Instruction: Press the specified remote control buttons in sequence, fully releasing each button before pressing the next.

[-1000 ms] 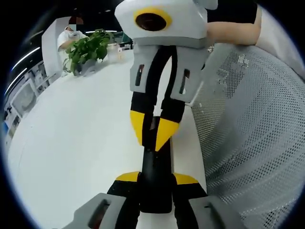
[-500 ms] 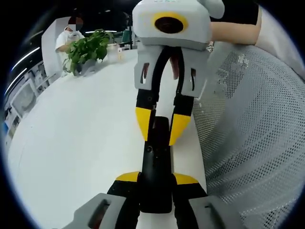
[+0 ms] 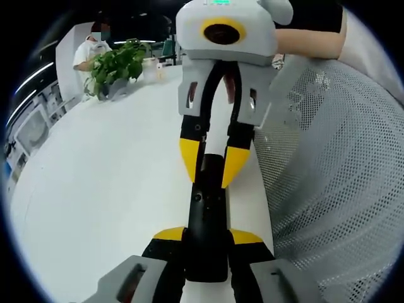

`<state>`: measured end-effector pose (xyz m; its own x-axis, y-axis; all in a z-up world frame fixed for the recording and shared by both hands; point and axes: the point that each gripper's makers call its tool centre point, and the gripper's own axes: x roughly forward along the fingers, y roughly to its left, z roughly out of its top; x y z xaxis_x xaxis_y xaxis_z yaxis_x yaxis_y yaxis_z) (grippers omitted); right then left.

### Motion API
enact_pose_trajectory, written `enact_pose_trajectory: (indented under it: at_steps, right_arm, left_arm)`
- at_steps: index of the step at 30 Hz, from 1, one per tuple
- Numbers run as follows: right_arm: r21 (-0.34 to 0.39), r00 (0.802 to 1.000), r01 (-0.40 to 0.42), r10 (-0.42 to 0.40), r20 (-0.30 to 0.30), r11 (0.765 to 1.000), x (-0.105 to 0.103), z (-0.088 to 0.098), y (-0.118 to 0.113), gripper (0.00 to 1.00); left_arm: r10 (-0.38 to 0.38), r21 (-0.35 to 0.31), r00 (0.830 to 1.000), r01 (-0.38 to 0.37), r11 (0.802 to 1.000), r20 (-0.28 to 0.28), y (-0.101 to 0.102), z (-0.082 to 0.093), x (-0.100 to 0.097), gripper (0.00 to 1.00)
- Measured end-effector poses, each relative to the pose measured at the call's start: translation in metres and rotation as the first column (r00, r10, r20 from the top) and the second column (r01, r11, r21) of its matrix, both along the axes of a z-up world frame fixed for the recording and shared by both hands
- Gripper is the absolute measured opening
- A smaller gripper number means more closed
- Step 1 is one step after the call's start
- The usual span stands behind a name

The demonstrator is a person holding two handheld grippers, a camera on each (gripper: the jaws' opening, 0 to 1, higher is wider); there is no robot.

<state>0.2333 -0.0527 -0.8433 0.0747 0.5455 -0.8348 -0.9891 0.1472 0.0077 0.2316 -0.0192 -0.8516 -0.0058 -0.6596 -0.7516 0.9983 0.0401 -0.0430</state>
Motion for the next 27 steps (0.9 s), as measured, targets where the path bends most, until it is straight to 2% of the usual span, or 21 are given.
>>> enact_pose_trajectory:
  at_steps: [27]
  right_arm:
    - [0.0, 1.0, 0.016, -0.016, -0.019, 1.0, 0.0012, -0.0012, -0.0069, 0.21]
  left_arm:
    - [0.004, -0.003, 1.0, -0.004, 1.0, -0.005, 0.0001, 0.0001, -0.0001, 0.26]
